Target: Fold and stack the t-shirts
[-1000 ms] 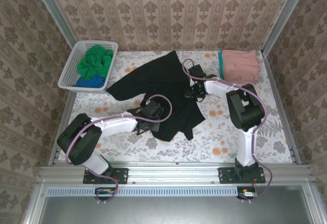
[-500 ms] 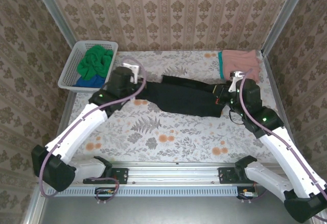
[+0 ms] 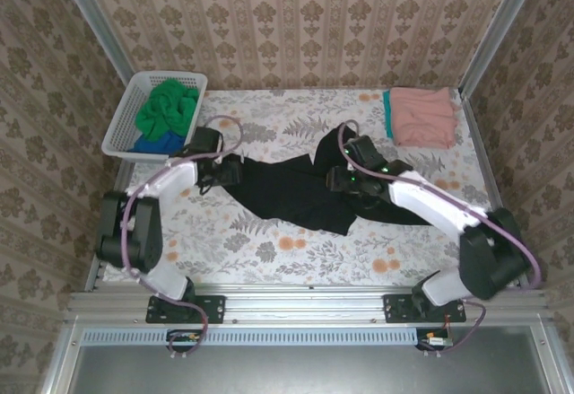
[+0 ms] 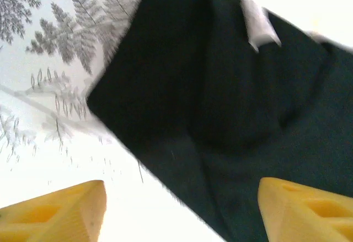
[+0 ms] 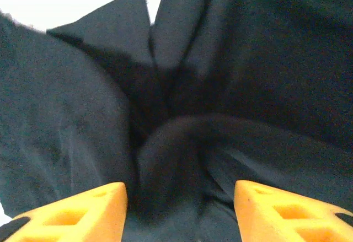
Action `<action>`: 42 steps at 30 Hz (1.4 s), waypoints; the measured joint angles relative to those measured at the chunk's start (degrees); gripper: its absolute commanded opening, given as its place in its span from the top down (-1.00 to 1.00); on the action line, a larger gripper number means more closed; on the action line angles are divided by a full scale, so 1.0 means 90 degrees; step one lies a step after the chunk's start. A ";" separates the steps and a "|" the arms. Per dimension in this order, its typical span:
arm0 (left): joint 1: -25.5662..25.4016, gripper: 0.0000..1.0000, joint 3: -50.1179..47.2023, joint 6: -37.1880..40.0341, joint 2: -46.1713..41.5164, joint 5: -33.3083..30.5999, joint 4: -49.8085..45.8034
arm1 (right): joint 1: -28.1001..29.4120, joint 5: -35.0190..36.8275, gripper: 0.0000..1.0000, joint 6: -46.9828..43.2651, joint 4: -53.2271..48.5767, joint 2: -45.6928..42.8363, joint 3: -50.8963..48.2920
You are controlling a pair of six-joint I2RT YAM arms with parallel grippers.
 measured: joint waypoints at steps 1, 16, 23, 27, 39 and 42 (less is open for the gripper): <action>-0.0260 -0.65 -0.0248 -0.0058 -0.0537 -0.0146 -0.0019 | -0.0136 0.0102 -0.43 0.0029 -0.0085 -0.0503 -0.0255; -0.4347 -0.66 -0.0903 -0.1137 0.0520 -0.0765 0.1192 | -0.2501 0.0576 -0.42 0.0549 -0.0527 -0.1819 -0.2402; -0.4255 0.51 -0.0163 -0.1192 0.1158 -0.0964 0.1290 | -0.2611 0.0136 -0.25 0.0549 0.0194 -0.0823 -0.2426; -0.3903 0.94 -0.0155 -0.1069 0.1035 -0.1013 0.1219 | -0.2611 0.0019 -0.14 0.0520 0.0403 -0.0420 -0.2424; -0.1411 0.51 -0.0274 -0.0457 -0.0772 -0.1078 0.0889 | -0.2463 -0.0163 -0.10 0.0500 0.0566 -0.0090 -0.1962; -0.1146 0.00 -0.0325 -0.0340 -0.0789 -0.1078 0.0697 | -0.2467 -0.0024 -0.18 0.0466 0.0500 -0.0112 -0.1894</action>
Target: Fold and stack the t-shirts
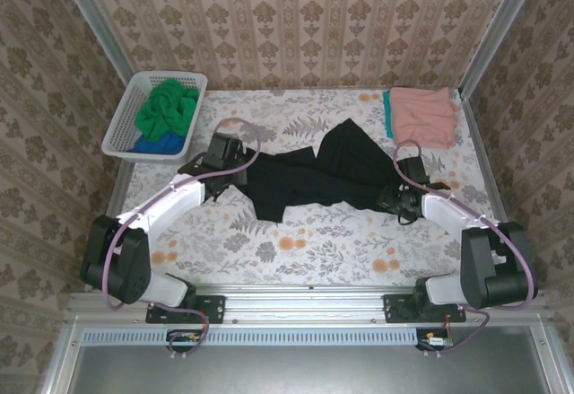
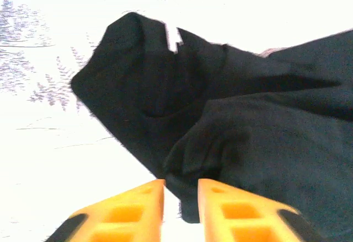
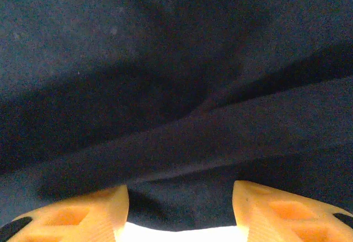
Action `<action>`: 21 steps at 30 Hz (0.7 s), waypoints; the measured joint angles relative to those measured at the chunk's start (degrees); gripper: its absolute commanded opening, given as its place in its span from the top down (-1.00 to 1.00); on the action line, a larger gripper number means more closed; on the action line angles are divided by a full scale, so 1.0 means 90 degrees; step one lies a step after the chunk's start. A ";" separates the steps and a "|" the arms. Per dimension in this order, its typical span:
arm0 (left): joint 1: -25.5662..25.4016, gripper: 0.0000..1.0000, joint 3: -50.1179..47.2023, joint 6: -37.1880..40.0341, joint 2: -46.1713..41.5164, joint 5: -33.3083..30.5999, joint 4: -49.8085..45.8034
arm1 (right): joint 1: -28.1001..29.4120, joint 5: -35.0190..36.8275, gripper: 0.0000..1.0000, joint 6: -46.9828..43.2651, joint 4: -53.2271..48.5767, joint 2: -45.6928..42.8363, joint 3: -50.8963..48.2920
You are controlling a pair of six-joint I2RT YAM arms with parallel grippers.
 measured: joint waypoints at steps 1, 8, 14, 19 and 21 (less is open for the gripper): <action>-0.0032 -0.10 -0.0078 -0.0010 -0.0017 0.0036 -0.0010 | -0.0027 0.0085 -0.22 -0.0022 -0.0056 -0.0036 0.0002; -0.0648 -0.38 -0.1460 -0.0342 -0.0777 0.0330 0.0100 | -0.0680 0.0559 -0.33 -0.0114 -0.0410 -0.0656 -0.0002; -0.0998 -0.39 -0.1919 -0.0719 -0.0454 0.0697 0.0743 | -0.1236 0.0374 -0.34 -0.0119 -0.0335 -0.0398 -0.0041; -0.1195 -0.02 -0.1734 -0.0889 0.0299 0.0874 0.1154 | -0.1576 0.0270 -0.29 -0.0109 -0.0311 -0.0138 -0.0058; -0.1224 0.31 -0.1693 -0.0967 0.0410 0.0940 0.1275 | -0.1637 0.0194 -0.07 -0.0097 -0.0270 -0.0073 -0.0075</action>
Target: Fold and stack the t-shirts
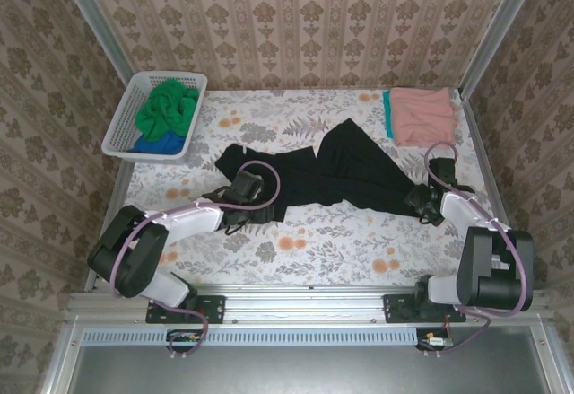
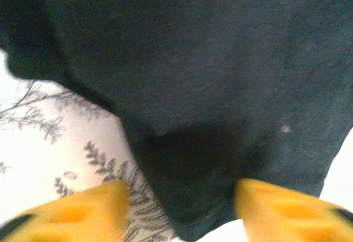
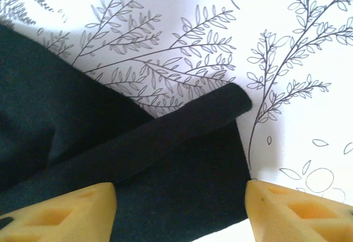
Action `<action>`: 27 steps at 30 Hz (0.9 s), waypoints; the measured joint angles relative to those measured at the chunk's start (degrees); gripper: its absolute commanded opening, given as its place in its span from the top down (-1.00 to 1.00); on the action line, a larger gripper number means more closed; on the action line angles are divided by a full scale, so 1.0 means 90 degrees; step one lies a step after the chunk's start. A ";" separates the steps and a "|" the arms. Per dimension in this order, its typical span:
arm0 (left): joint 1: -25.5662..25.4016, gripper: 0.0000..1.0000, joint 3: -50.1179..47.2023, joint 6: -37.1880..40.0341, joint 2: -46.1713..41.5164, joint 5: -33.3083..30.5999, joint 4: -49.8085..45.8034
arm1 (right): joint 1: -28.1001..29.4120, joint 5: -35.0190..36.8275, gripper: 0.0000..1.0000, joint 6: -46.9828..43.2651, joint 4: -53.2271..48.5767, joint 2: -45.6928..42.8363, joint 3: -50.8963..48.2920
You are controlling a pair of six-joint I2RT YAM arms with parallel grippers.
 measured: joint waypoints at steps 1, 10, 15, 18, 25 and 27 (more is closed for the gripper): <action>-0.0005 0.45 0.0012 -0.0007 0.0019 0.0041 0.0056 | -0.0012 -0.0053 0.10 -0.0019 0.0041 0.0044 -0.0012; 0.0068 1.00 0.0041 -0.0117 -0.0690 0.0270 0.0155 | 0.0061 -0.0716 1.00 -0.0112 0.0486 0.0537 0.0090; 0.0566 1.00 0.0398 0.0046 -0.2453 0.0078 -0.0874 | 0.0631 -0.0692 1.00 -0.0168 -0.0170 -0.0369 0.0172; 0.0835 1.00 0.1013 0.0257 -0.3436 -0.0206 -0.1564 | 0.1219 -0.0534 1.00 -0.0180 -0.0806 -0.1392 0.0682; 0.1073 1.00 0.2783 0.0814 -0.4238 -0.0729 -0.2871 | 0.2426 -0.0126 1.00 -0.0301 -0.1933 -0.2817 0.2756; 0.1156 1.00 0.3223 0.0964 -0.4090 -0.0828 -0.3058 | 0.2550 0.0024 1.00 -0.0376 -0.2135 -0.2795 0.3276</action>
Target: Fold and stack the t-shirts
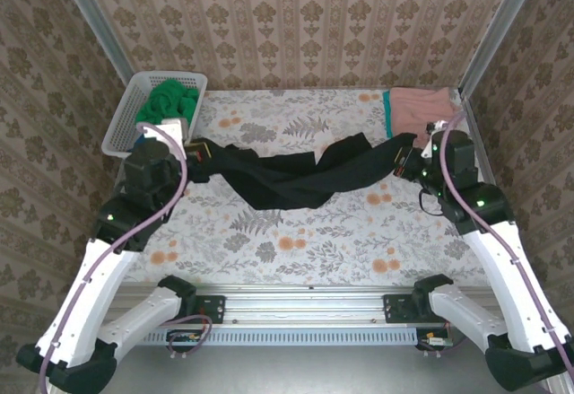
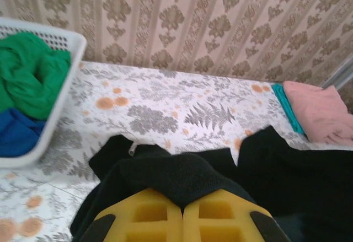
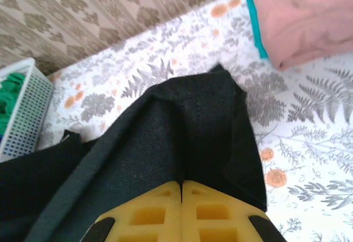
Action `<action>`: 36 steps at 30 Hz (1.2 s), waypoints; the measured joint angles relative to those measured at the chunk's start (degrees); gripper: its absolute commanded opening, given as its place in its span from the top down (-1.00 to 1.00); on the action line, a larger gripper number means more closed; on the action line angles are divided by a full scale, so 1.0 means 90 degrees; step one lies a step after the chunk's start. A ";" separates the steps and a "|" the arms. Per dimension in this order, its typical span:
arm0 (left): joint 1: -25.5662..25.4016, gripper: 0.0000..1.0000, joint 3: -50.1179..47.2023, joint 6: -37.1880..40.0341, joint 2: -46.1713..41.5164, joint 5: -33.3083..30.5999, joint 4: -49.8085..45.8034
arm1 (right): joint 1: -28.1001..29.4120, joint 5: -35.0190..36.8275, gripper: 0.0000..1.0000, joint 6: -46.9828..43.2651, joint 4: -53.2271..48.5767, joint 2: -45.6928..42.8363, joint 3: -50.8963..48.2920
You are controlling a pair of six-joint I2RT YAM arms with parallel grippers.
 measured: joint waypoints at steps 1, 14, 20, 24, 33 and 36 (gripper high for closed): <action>0.0058 1.00 0.0182 0.0070 0.0104 -0.0027 -0.0032 | 0.0007 0.0095 1.00 -0.0032 -0.0083 0.0090 0.0245; 0.2081 1.00 0.6654 0.0971 0.5802 0.1494 -0.0614 | -0.0357 0.0644 1.00 -0.0510 -0.0707 0.5382 0.6086; 0.2227 1.00 0.9989 0.1258 0.7548 0.1906 -0.1341 | -0.0809 0.0333 1.00 -0.0461 -0.0843 0.6042 0.8206; 0.2419 1.00 1.0083 0.1260 0.7264 0.2157 -0.1178 | -0.0906 0.0049 1.00 -0.0437 -0.0714 0.6115 0.9233; 0.2421 1.00 0.4063 0.1229 0.2798 0.2426 0.1005 | -0.0979 -0.0726 1.00 -0.0471 0.0648 0.3558 0.5064; 0.2251 1.00 0.1358 0.0991 0.0748 0.2268 0.1627 | -0.0967 -0.0930 1.00 -0.0372 0.1154 0.2093 0.2305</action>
